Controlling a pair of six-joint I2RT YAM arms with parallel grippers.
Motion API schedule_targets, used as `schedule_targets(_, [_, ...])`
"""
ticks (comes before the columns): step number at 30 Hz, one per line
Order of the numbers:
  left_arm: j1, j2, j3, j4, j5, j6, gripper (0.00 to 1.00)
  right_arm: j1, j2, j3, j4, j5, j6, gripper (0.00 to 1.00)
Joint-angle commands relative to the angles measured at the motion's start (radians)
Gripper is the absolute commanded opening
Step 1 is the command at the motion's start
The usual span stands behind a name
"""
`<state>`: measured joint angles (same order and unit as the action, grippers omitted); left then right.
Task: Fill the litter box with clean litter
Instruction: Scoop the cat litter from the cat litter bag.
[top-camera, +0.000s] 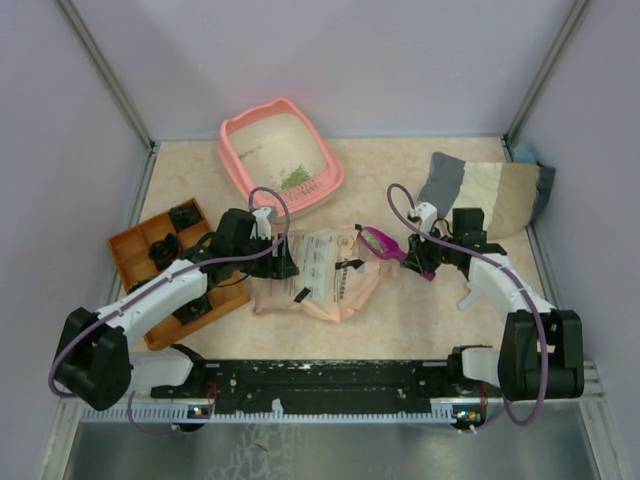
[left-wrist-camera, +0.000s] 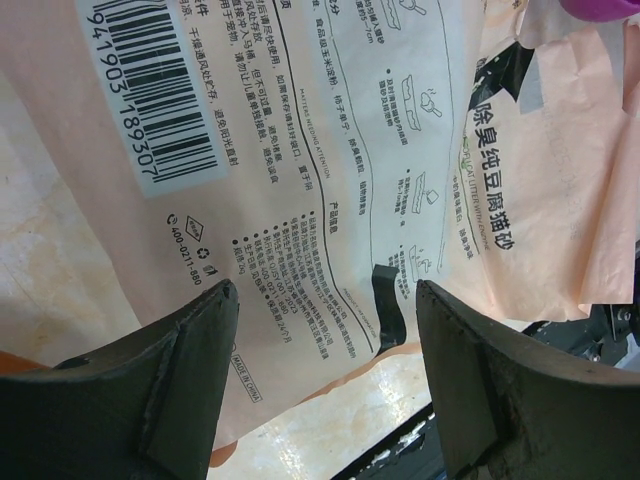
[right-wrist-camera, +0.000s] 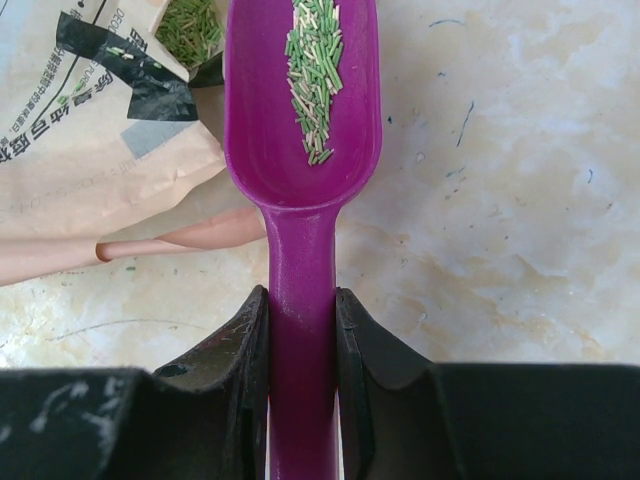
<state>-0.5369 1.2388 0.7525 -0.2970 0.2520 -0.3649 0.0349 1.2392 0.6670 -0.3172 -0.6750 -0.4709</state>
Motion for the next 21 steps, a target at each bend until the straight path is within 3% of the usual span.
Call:
schedule_targets(1, [-0.002,-0.031,0.032,-0.021,0.009,0.019,0.77,-0.009,-0.017,0.006,-0.008,-0.007,-0.013,0.0])
schedule_targets(16, [-0.002,-0.115,0.038,-0.059,-0.014,0.065,0.77,-0.01,-0.091,0.12,-0.144,0.071,-0.015,0.0])
schedule_targets(21, [-0.002,-0.2,0.014,-0.044,-0.003,0.099,0.78,-0.01,-0.122,0.194,-0.122,0.061,0.057,0.0])
